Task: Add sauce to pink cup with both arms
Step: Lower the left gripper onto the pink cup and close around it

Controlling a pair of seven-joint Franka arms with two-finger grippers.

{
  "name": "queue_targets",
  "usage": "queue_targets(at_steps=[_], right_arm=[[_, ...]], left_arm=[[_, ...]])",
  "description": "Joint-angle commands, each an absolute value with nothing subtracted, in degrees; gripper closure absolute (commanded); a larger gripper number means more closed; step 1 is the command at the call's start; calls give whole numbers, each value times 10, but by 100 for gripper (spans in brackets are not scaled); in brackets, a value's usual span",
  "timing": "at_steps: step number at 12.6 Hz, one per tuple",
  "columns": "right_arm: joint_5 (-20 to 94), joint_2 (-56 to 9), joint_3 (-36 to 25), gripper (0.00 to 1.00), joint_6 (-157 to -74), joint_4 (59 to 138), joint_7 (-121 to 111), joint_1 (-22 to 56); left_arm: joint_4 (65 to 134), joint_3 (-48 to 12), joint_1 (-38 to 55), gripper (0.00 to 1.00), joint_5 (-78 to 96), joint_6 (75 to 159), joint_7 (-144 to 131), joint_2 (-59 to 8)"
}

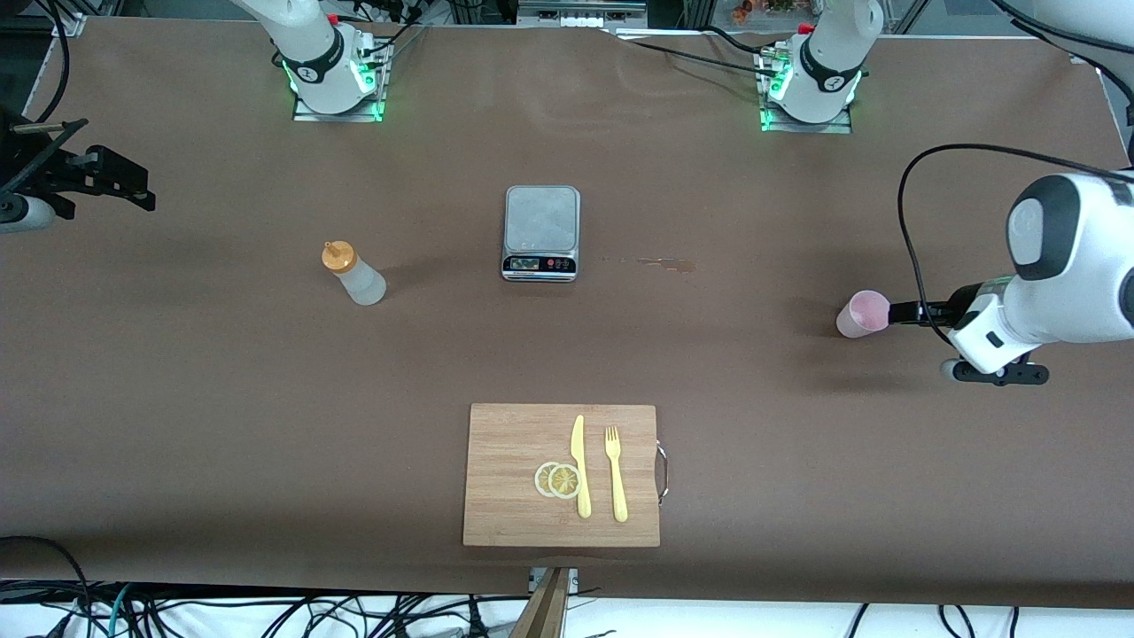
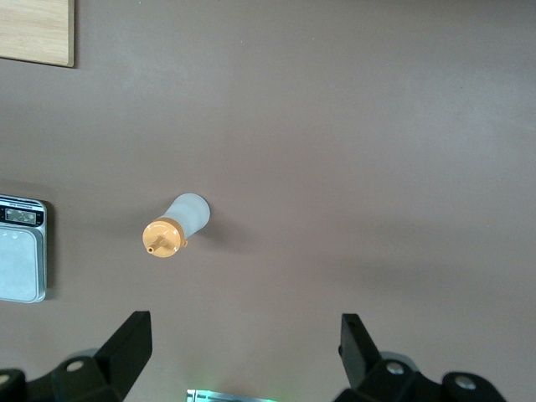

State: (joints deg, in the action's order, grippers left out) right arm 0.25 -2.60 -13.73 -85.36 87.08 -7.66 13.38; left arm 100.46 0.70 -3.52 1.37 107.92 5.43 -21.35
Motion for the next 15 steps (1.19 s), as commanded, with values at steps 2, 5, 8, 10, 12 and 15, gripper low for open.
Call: queue_targets(at_steps=[2, 5, 8, 10, 12, 15], right_arm=[[28, -25, -142, 0, -845, 860, -84, 132], [30, -22, -139, 0, -830, 858, -84, 133], [36, -20, -136, 0, -803, 858, -83, 133], [35, -24, -134, 0, -800, 858, -85, 134], [35, -25, -134, 0, -794, 859, -84, 136], [35, -24, -134, 0, -793, 859, -85, 136]], left_arm=[[1117, 30, -43, 1, 8, 1199, 102, -186], [1157, 33, -44, 1, 9, 1251, 109, -186], [1178, 33, -41, 1, 18, 1292, 110, -191], [1194, 33, -33, 1, 18, 1312, 118, -191], [1198, 32, -31, 2, 18, 1313, 122, -192], [1202, 32, -29, 7, 18, 1317, 136, -192]])
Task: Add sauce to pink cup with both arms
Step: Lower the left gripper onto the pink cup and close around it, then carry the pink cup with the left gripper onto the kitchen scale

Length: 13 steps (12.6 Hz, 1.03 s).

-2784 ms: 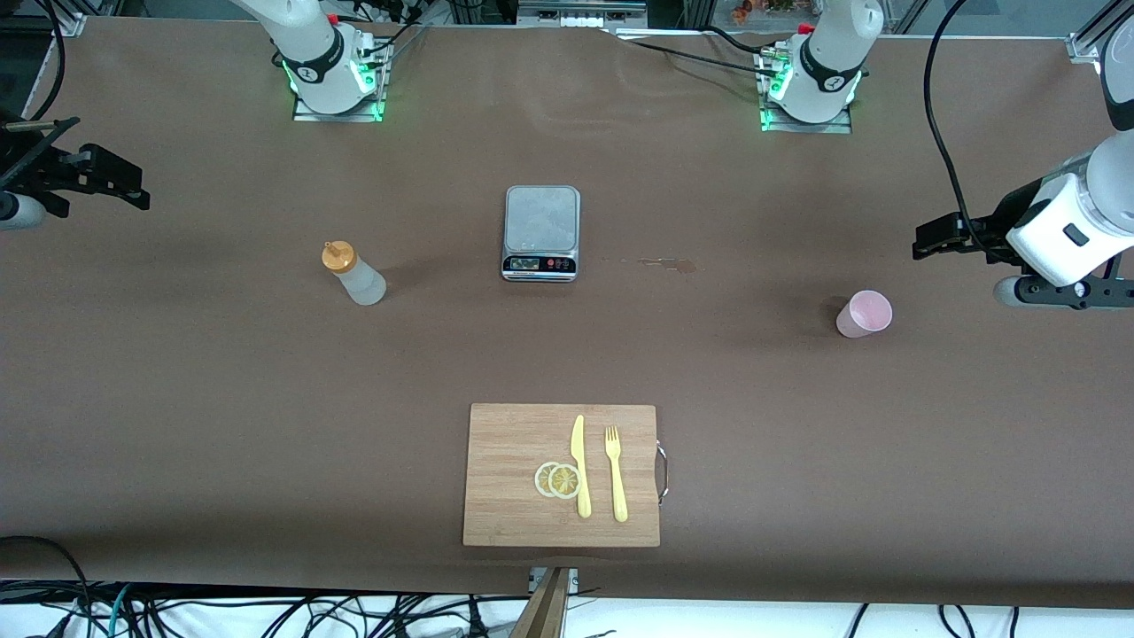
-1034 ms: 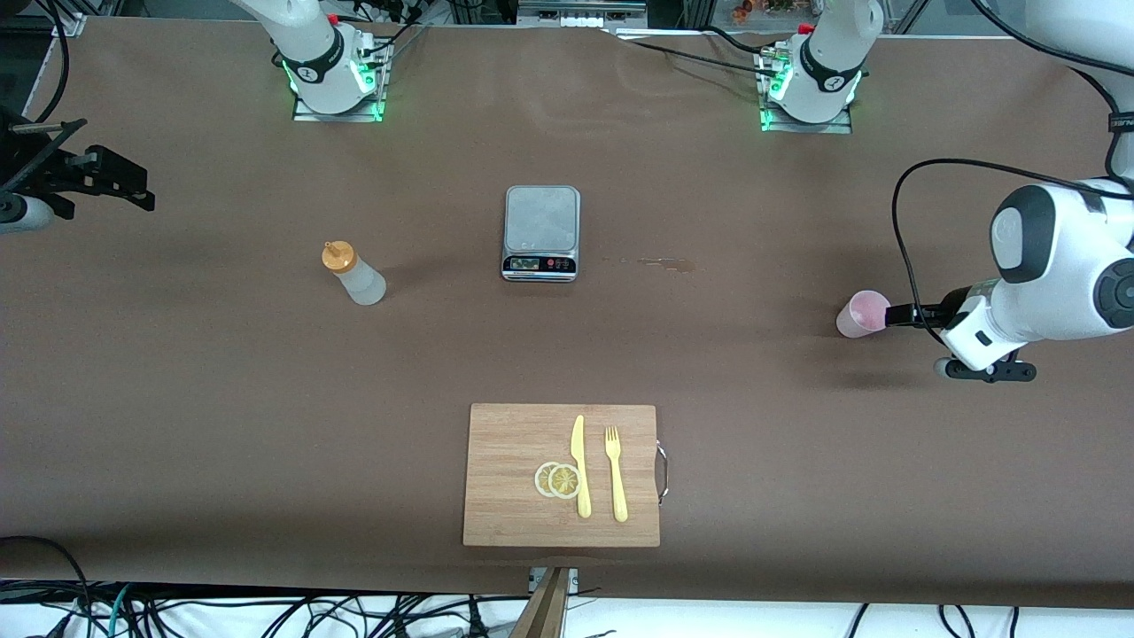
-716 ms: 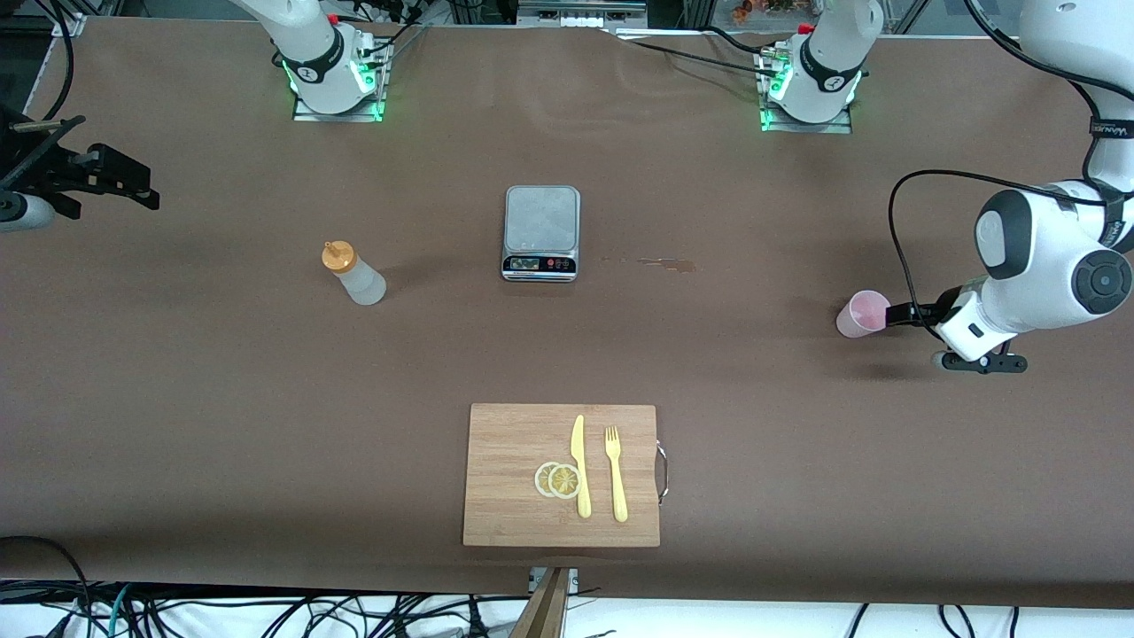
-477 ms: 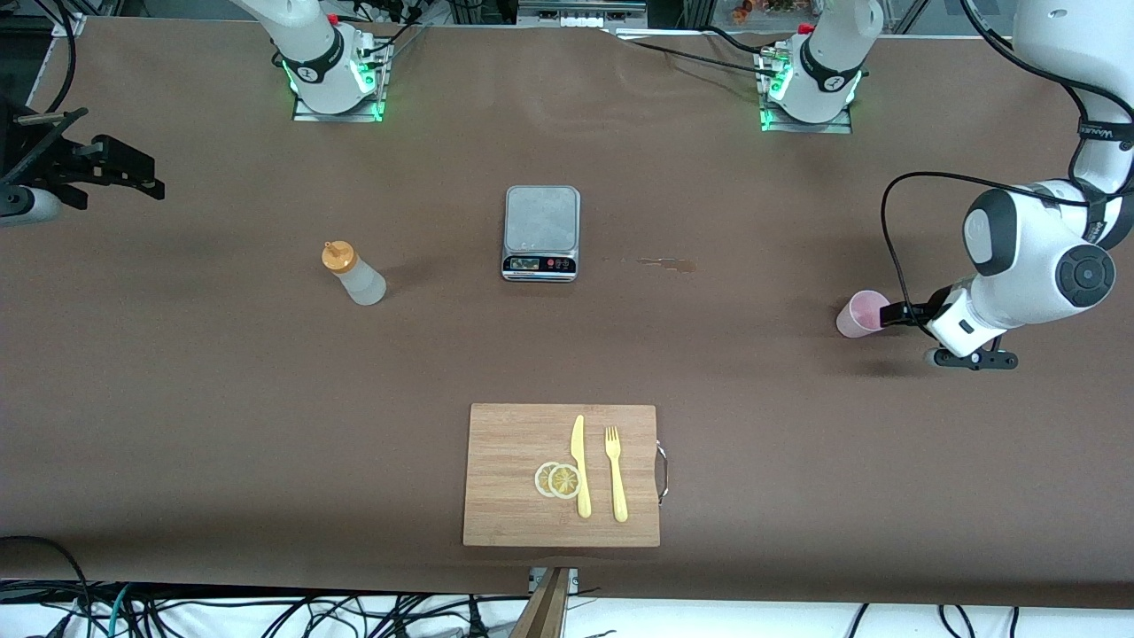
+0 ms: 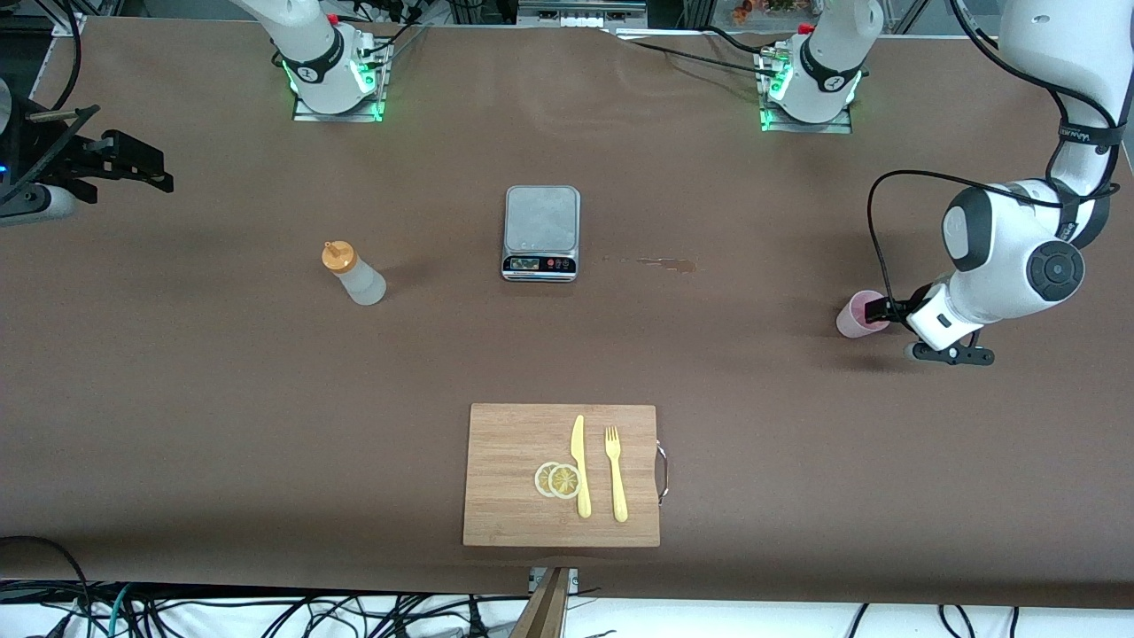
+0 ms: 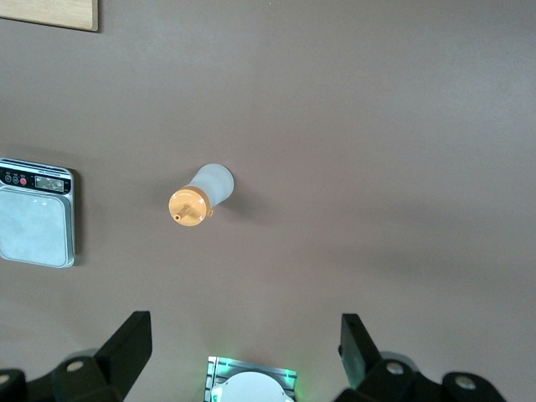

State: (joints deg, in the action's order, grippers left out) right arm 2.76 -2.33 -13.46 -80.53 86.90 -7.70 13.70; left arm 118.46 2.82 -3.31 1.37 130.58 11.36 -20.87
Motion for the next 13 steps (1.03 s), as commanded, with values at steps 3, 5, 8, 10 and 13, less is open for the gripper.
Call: queue_targets(at_steps=[3, 5, 8, 10, 13], right_arm=[[35, -24, -135, 0, -788, 859, -98, 136], [35, -24, -135, 0, -789, 859, -98, 136], [35, -24, -135, 0, -788, 859, -98, 136], [36, -24, -135, 0, -788, 859, -98, 136], [36, -24, -136, 0, -780, 859, -97, 136]], left_arm=[[1209, 32, -29, 17, 18, 1324, 137, -193], [1210, 32, -29, 28, 18, 1326, 137, -193], [1210, 32, -28, 75, 18, 1325, 137, -199], [1209, 32, -25, 98, 24, 1324, 135, -202], [1200, 32, -22, 100, 31, 1317, 127, -202]])
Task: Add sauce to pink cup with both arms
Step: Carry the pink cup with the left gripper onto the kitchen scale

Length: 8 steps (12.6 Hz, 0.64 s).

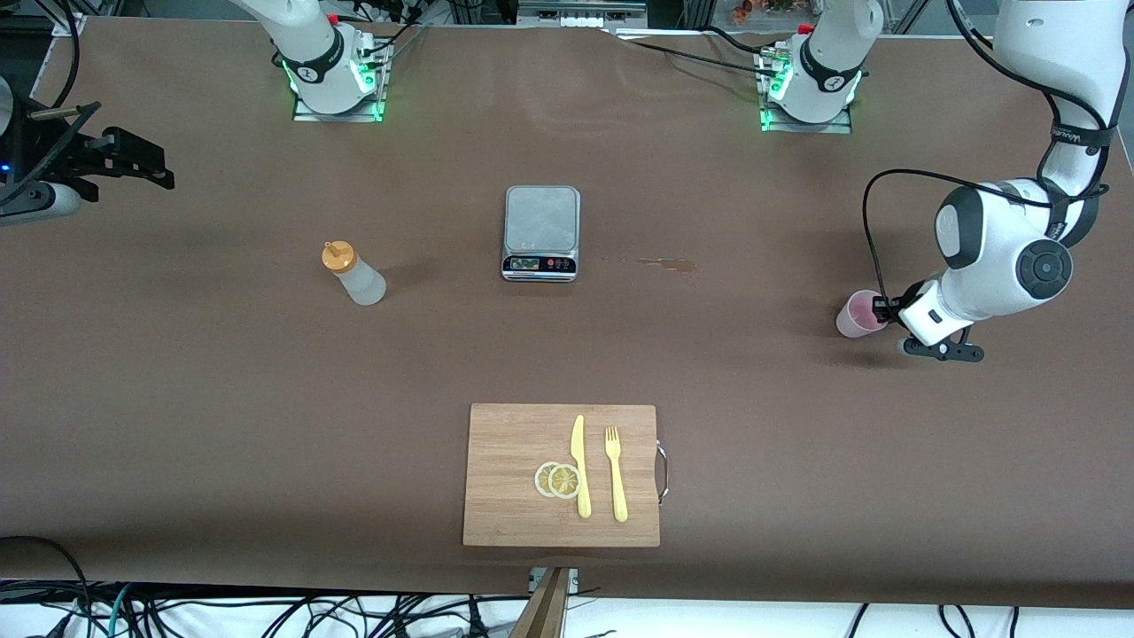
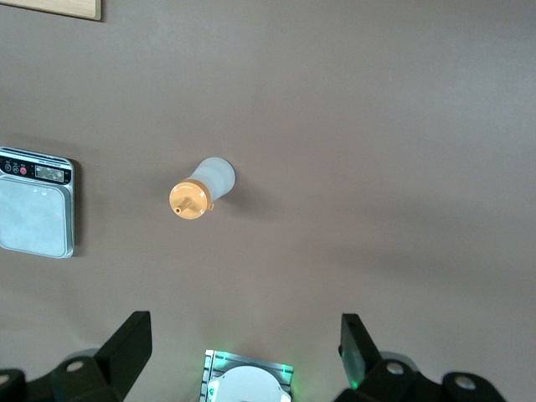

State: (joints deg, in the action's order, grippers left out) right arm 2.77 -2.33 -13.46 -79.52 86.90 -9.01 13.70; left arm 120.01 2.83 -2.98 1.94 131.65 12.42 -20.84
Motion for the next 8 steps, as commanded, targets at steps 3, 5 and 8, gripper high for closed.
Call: queue_targets(at_steps=[3, 5, 8], right_arm=[[40, -24, -135, 0, -780, 859, -98, 136], [40, -25, -134, 0, -779, 859, -137, 137], [41, -23, -125, 0, -778, 859, -134, 140]], left_arm=[[1151, 30, 3, 100, 91, 1261, 119, -201], [1122, 29, 46, 100, 105, 1245, 92, -202], [1097, 27, 128, 100, 147, 1245, 20, -202]])
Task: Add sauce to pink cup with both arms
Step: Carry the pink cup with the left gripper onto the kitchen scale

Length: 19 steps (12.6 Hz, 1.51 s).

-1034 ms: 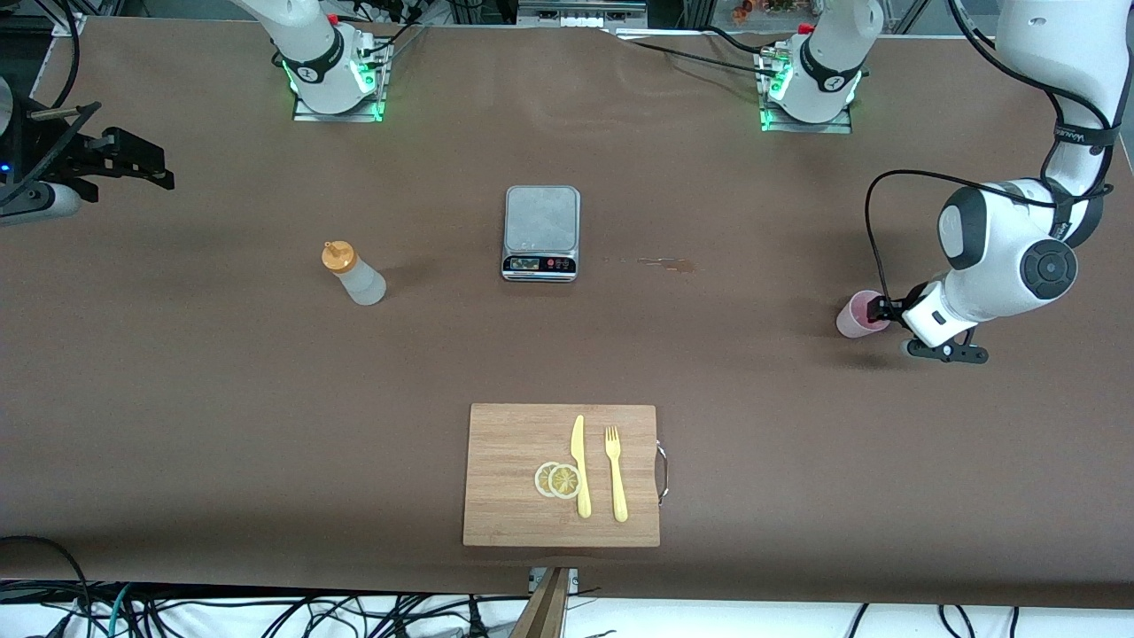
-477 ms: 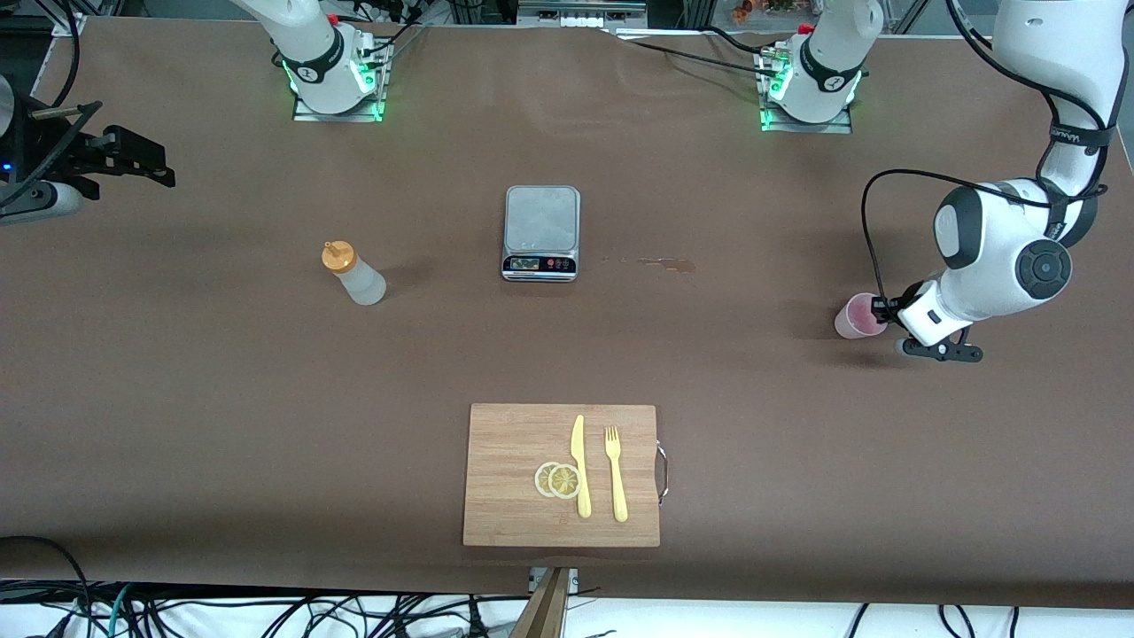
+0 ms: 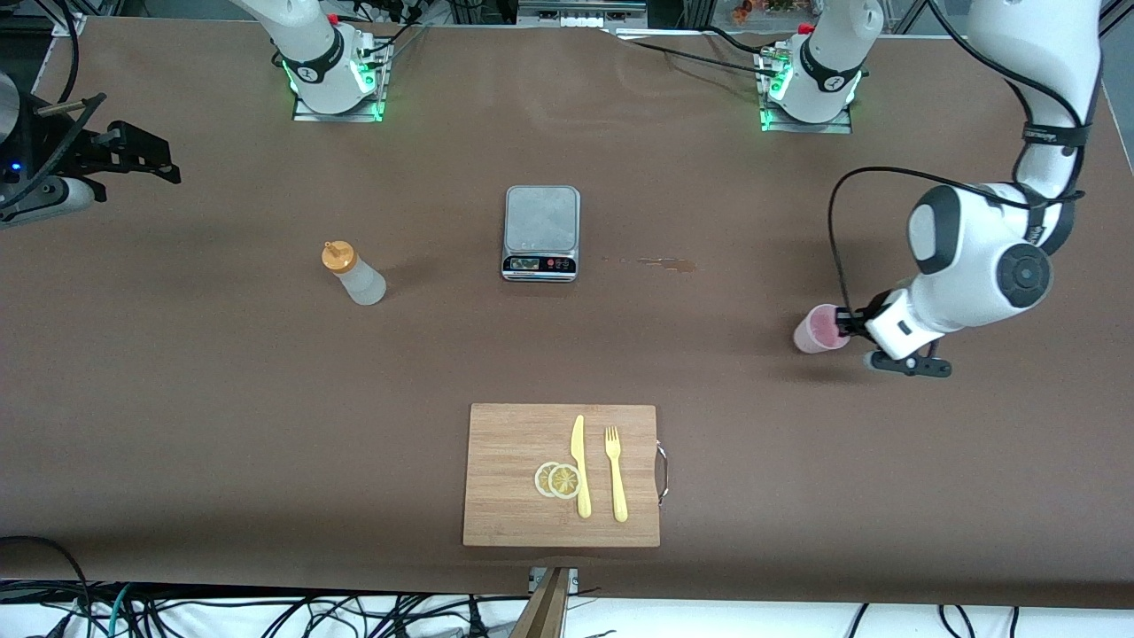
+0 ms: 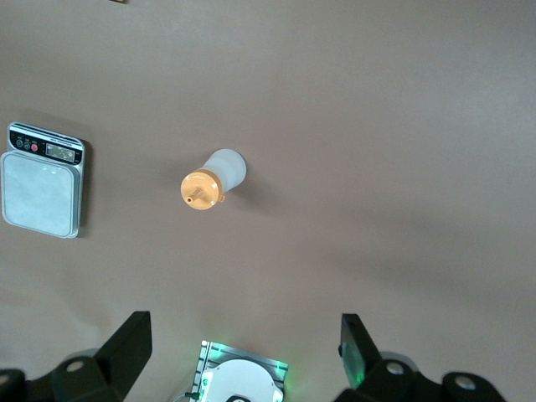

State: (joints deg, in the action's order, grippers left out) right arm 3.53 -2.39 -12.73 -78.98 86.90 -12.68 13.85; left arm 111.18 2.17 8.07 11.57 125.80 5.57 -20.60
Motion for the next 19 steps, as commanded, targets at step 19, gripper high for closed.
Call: queue_targets(at_steps=[19], right_arm=[[62, 30, -107, 0, -823, 968, -141, 138]], left_arm=[[1026, 28, 547, 100, 161, 1295, -382, -265]])
